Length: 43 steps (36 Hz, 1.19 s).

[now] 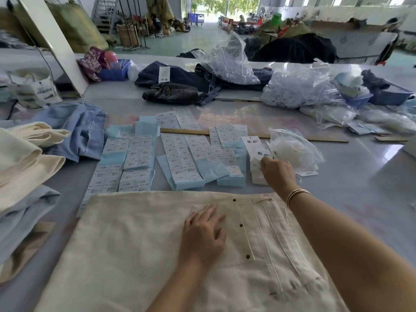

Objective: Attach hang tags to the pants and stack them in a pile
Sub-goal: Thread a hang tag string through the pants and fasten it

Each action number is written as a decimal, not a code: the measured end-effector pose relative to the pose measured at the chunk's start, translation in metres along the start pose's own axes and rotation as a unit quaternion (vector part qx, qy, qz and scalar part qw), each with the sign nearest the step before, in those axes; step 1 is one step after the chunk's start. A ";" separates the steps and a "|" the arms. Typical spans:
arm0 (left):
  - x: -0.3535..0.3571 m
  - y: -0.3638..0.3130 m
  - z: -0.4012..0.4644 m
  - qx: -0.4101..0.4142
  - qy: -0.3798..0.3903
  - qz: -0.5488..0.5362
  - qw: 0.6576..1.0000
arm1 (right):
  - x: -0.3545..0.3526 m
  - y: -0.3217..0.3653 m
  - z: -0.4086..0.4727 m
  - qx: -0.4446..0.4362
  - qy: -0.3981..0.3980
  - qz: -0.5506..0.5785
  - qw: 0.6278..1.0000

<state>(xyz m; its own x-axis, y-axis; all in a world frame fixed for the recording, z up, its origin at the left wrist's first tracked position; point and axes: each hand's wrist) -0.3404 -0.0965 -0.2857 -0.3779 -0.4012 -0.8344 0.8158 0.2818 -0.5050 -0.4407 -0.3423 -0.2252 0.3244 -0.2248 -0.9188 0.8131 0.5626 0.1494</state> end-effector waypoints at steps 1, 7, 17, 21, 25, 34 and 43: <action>-0.002 0.001 0.002 -0.014 0.011 -0.020 1.000 | -0.005 0.005 -0.002 0.018 -0.027 0.029 0.999; -0.042 -0.001 0.027 -0.277 0.036 -0.578 0.767 | -0.038 0.072 -0.043 -0.203 -0.136 0.148 0.958; -0.062 0.045 0.058 -0.307 -0.045 -0.317 0.896 | -0.023 0.123 -0.064 -0.262 0.010 0.312 0.913; -0.065 0.062 0.039 -0.235 -0.023 -0.119 0.964 | 0.007 0.132 -0.036 -0.173 0.138 0.183 0.958; -0.067 0.066 0.027 -0.066 -0.050 0.053 0.995 | 0.033 0.134 -0.039 -0.238 0.187 0.105 0.947; -0.054 0.063 0.027 0.025 -0.018 0.085 0.996 | 0.047 0.124 -0.054 -0.284 0.164 0.148 0.933; -0.058 0.061 0.026 0.020 -0.020 0.115 0.993 | 0.052 0.138 -0.032 -0.182 0.269 0.224 0.919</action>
<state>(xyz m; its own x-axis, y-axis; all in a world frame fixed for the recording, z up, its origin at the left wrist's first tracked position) -0.2572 -0.0785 -0.2623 -0.1636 -0.3642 -0.9168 0.8955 0.3351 -0.2929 -0.3270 -0.2510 -0.2636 0.2218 0.4646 -0.8573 0.4091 0.7538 0.5143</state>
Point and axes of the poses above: each hand's wrist, its own z-axis towards the middle knuckle, its own x-axis out of the palm, y = z × x, and after that the axes turned 1 degree about -y, right-handed
